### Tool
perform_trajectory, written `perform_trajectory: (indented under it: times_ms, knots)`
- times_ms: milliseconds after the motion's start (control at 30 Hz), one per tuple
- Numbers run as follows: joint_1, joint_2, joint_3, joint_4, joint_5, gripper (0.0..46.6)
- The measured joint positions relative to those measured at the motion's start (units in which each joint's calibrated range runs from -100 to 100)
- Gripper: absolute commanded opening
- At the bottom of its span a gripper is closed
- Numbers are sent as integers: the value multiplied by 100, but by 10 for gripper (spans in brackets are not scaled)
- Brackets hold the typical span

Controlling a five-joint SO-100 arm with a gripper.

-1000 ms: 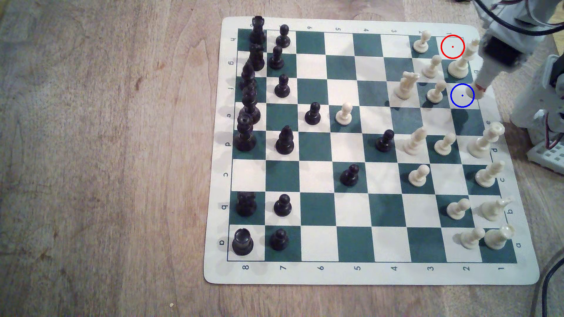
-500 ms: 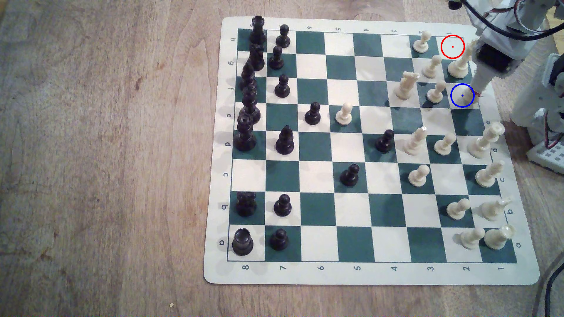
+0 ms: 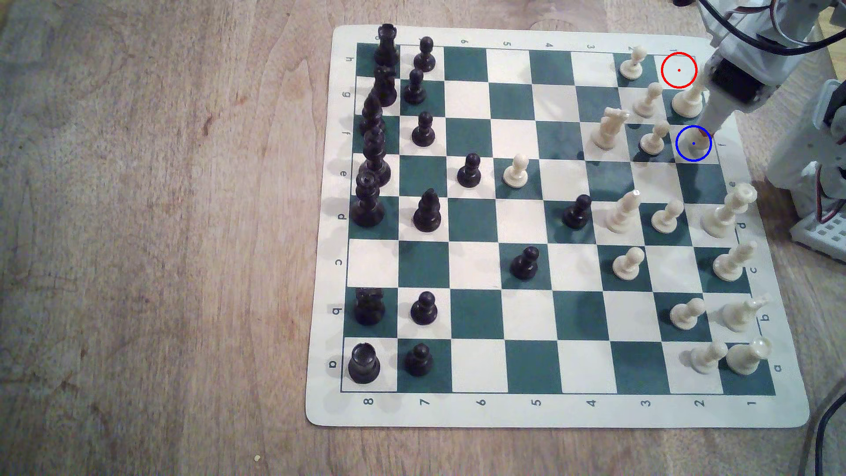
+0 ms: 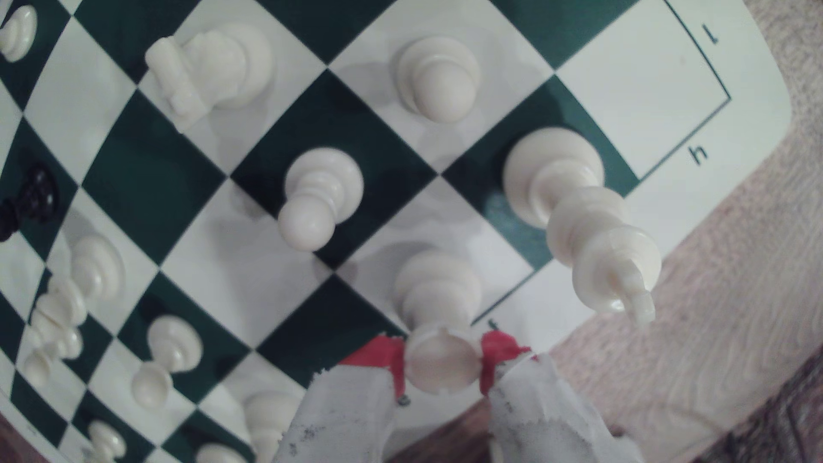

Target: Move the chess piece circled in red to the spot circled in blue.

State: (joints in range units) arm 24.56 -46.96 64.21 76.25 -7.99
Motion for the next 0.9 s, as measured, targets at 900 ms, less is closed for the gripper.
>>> perform_trajectory:
  times_ms: [900]
  knots:
    - [74, 193, 117, -287, 0, 55]
